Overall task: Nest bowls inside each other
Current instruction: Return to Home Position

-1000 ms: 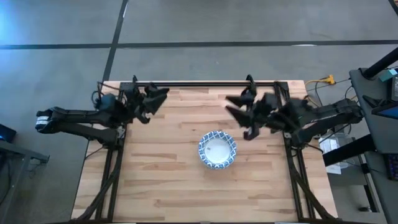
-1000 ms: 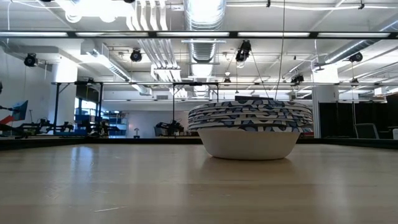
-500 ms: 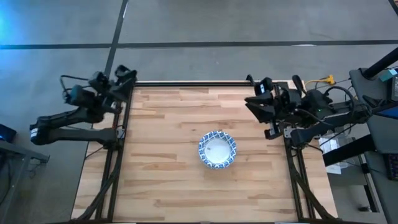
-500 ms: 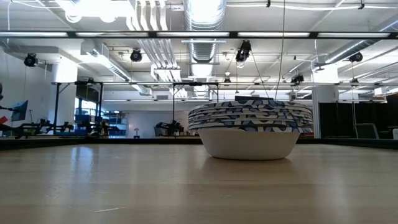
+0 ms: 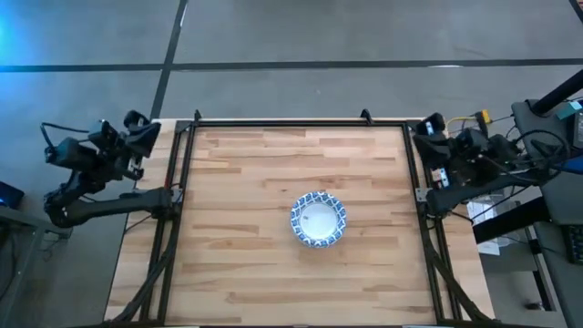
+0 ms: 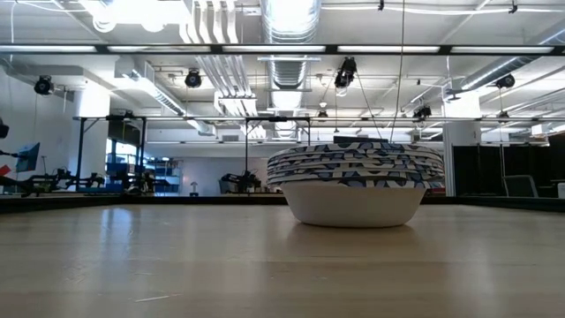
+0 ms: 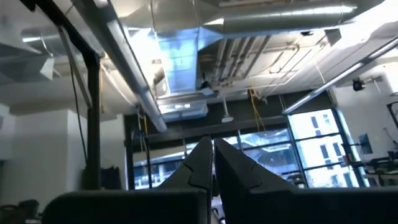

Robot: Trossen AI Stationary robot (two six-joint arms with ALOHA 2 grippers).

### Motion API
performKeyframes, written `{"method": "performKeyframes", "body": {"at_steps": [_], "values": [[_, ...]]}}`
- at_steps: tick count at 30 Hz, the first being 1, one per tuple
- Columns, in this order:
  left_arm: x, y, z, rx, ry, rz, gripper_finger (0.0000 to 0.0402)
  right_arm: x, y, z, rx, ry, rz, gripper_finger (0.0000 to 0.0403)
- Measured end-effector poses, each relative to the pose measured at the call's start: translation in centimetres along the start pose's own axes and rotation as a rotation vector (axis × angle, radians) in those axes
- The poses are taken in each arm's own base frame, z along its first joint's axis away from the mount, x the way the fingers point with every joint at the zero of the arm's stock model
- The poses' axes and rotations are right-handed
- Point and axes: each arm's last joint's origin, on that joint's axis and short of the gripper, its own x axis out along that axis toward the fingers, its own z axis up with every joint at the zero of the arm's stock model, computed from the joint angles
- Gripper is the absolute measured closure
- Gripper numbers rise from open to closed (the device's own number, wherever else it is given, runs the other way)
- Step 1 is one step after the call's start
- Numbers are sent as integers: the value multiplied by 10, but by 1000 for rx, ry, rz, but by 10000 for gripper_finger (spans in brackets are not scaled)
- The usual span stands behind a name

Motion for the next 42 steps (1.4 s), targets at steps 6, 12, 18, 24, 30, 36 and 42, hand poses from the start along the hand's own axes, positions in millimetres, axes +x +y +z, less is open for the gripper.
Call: {"method": "performKeyframes", "body": {"at_steps": [6,12,18,24,30,36,42], "values": [[-32,4,2,13,40,58,400,-46,-12,-5,58,-54,-16,392],[-63,13,-13,-74,129,157,401,-86,-23,-35,170,-95,-98,392],[-54,17,-34,-87,194,174,401,-123,-33,-71,247,-236,-139,392],[-44,28,-85,-168,248,179,401,-137,-37,-99,336,-243,-156,392],[-38,37,-142,-369,178,50,402,-135,-34,-127,413,7,-129,392],[-46,48,-182,-521,78,25,402,-136,-34,-137,377,113,-142,393],[-47,50,-194,-544,185,77,401,-141,-32,-157,419,344,-86,394]]}}
